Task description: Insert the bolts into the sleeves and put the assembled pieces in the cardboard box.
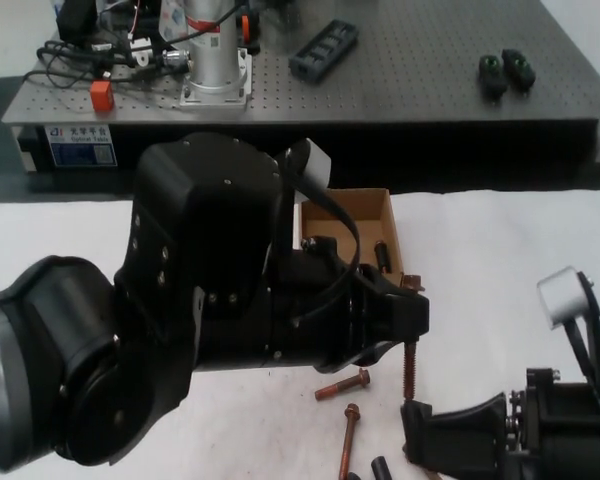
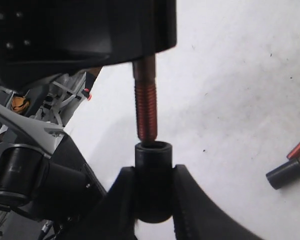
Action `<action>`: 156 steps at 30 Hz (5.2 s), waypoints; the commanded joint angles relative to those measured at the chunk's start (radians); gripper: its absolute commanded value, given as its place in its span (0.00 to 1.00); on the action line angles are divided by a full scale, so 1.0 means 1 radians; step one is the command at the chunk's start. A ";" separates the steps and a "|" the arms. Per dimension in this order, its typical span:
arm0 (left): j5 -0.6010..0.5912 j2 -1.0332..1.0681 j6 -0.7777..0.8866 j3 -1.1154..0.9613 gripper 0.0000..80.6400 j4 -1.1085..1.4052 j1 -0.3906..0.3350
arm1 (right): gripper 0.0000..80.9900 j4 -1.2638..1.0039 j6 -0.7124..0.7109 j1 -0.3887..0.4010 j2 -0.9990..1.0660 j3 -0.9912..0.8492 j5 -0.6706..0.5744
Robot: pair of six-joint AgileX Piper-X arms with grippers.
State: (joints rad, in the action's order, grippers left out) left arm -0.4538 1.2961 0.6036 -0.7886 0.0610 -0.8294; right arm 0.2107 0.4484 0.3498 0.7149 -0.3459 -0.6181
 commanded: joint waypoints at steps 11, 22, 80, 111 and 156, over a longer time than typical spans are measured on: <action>-0.017 -0.010 0.052 -0.002 0.01 0.025 0.000 | 0.03 -0.117 0.014 0.002 0.001 -0.006 0.068; -0.019 -0.010 0.076 -0.002 0.67 0.023 0.000 | 0.03 -0.249 0.041 -0.001 0.001 -0.006 0.272; 0.406 -0.010 -0.214 0.012 0.60 -0.353 0.000 | 0.41 0.740 -0.689 -0.081 0.874 -0.779 0.653; 0.382 0.075 -0.569 -0.036 0.54 -0.439 0.002 | 0.03 0.541 -0.664 -0.056 0.997 -0.635 0.755; 0.360 0.816 -1.098 -0.746 0.37 -0.868 0.093 | 0.03 0.758 -0.484 -0.220 -0.056 -0.165 0.600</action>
State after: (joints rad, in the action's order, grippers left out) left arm -0.1132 2.1017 -0.4891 -1.5244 -0.8203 -0.7352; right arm 0.9653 -0.0425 0.1333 0.6636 -0.5049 -0.0094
